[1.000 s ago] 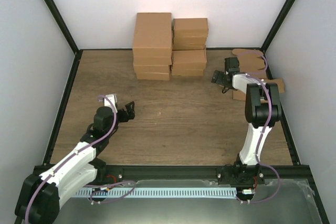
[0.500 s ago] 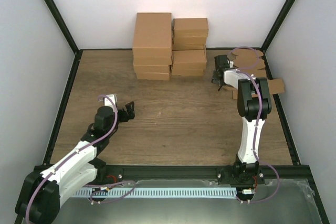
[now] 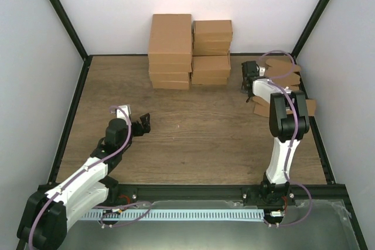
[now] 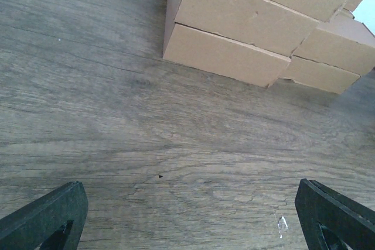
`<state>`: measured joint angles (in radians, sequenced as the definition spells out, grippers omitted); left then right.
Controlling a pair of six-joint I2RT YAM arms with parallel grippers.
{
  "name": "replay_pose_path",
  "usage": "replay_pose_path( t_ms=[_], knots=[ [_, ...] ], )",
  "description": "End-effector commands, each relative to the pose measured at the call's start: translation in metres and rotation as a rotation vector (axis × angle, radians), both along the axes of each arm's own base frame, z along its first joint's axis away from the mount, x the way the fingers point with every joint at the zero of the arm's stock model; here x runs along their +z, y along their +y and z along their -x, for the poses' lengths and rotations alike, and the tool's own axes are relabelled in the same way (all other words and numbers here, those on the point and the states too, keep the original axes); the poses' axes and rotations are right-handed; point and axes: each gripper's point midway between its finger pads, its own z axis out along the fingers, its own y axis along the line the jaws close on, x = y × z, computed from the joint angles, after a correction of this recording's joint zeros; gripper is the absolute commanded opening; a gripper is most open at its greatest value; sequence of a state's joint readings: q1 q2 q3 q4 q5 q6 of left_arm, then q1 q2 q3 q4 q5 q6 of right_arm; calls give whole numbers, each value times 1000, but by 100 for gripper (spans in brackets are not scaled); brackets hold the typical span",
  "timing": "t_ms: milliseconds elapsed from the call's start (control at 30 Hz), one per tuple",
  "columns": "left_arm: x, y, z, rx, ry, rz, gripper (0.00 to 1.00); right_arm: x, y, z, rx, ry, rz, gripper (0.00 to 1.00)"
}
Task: Fold the paper box
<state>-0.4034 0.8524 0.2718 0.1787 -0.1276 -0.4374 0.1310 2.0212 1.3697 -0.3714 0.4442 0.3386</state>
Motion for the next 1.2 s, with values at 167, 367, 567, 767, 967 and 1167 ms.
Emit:
replay_pose_path(
  t_ms=[167,367,567,767,967,1167],
  knots=[
    [5,-4,0,-28,-26,11,100,69,19,27,-85,-131,-122,1],
    [5,-24,2,-140,-39,36,100,110,46,56,-30,-217,-281,1],
    [17,-62,13,-357,-101,75,100,163,75,86,21,-328,-535,1],
    [57,-84,18,-390,-194,29,100,198,95,110,-19,-387,-795,1],
    [87,-122,26,-463,-225,43,100,198,107,126,-105,-339,-963,1],
    [97,-178,37,-564,-222,4,100,202,118,131,-101,-338,-1060,1]
  ],
)
